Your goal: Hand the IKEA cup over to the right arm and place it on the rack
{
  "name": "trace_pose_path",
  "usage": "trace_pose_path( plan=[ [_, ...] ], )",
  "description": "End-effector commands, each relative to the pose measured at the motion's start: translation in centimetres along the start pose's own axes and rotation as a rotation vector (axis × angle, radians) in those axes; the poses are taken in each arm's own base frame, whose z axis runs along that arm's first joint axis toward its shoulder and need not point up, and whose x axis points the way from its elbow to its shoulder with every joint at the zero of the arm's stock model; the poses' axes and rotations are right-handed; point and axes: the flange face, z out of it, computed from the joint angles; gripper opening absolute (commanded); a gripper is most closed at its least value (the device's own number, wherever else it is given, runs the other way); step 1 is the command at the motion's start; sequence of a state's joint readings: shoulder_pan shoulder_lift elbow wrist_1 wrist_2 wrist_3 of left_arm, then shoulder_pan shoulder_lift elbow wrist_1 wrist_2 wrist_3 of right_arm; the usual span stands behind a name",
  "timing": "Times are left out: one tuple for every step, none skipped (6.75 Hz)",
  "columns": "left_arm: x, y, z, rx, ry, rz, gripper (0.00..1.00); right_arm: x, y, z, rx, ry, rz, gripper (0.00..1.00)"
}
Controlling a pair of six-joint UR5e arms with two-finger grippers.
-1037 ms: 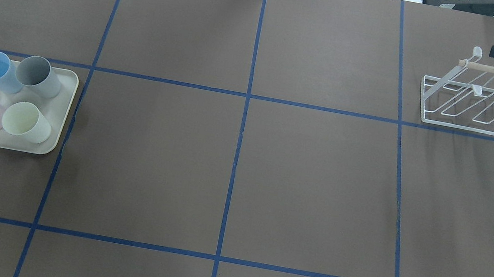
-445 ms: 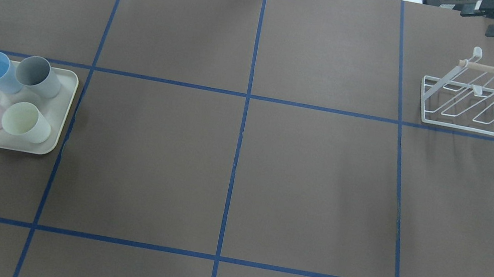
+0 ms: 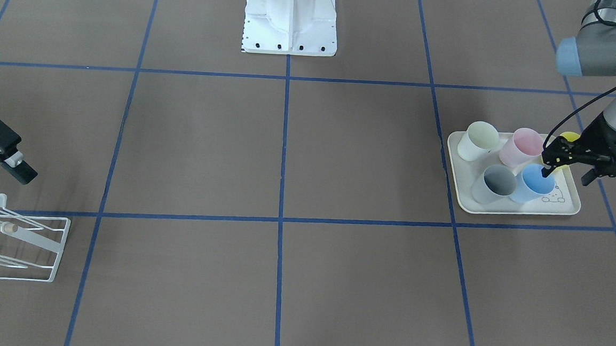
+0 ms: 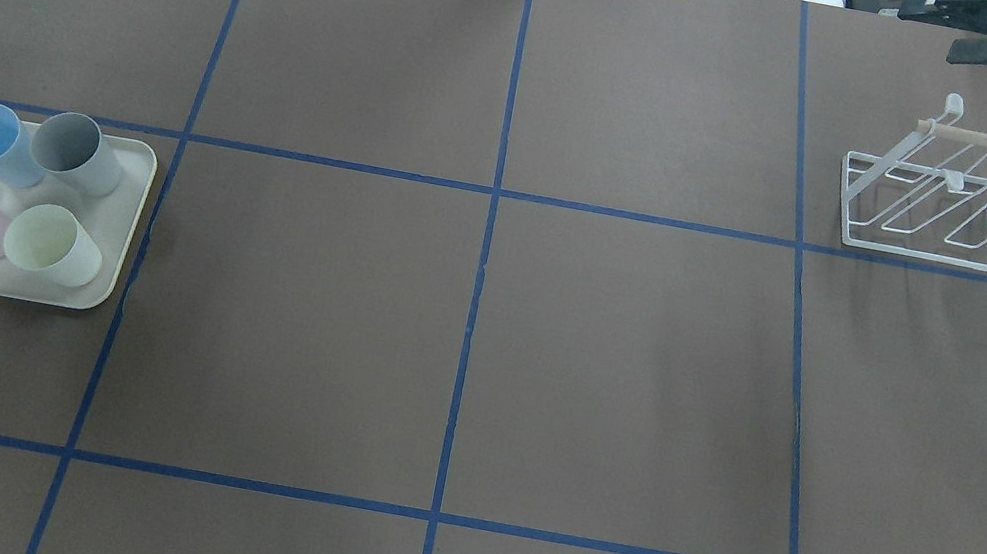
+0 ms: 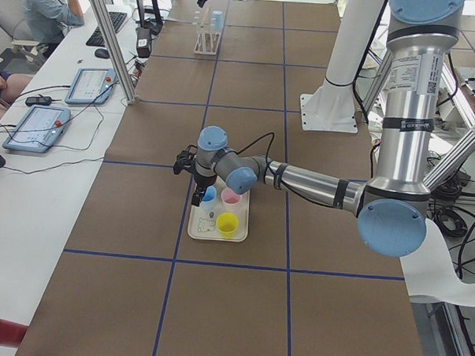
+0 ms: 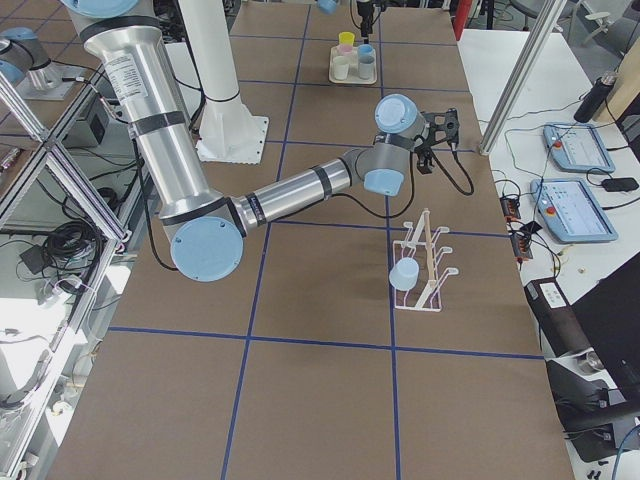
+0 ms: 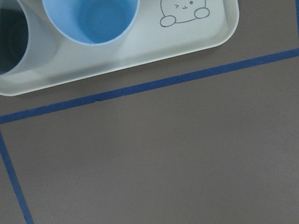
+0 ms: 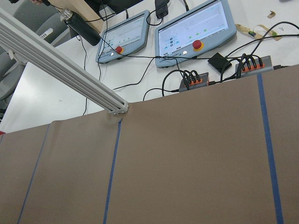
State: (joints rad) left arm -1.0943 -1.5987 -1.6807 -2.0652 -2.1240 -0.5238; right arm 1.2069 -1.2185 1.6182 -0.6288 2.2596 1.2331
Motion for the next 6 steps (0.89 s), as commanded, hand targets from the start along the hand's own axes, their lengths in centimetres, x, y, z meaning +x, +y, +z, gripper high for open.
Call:
trace_pose_path(
  plan=[
    [-0.2,-0.5,0.6,-0.006,-0.004,-0.005,0.71,-0.2,0.0,0.1,-0.001,-0.001,0.001,1.0],
    [-0.3,-0.6,0.8,-0.009,-0.005,-0.006,0.71,-0.1,0.1,0.3,-0.005,0.001,0.001,1.0],
    [-0.5,-0.6,1.3,-0.015,-0.008,-0.009,0.71,0.0,0.1,0.5,-0.007,0.002,0.002,1.0],
    [-0.5,-0.8,1.6,-0.018,-0.008,-0.009,0.71,0.0,0.1,0.5,-0.007,0.003,0.003,1.0],
    [-0.7,-0.7,1.7,-0.021,-0.01,-0.012,0.71,0.1,0.1,0.5,-0.007,0.004,0.002,1.0],
    [-0.7,-0.7,1.9,-0.024,-0.011,-0.012,0.71,0.4,0.2,1.0,-0.013,0.01,0.003,1.0]
  ],
)
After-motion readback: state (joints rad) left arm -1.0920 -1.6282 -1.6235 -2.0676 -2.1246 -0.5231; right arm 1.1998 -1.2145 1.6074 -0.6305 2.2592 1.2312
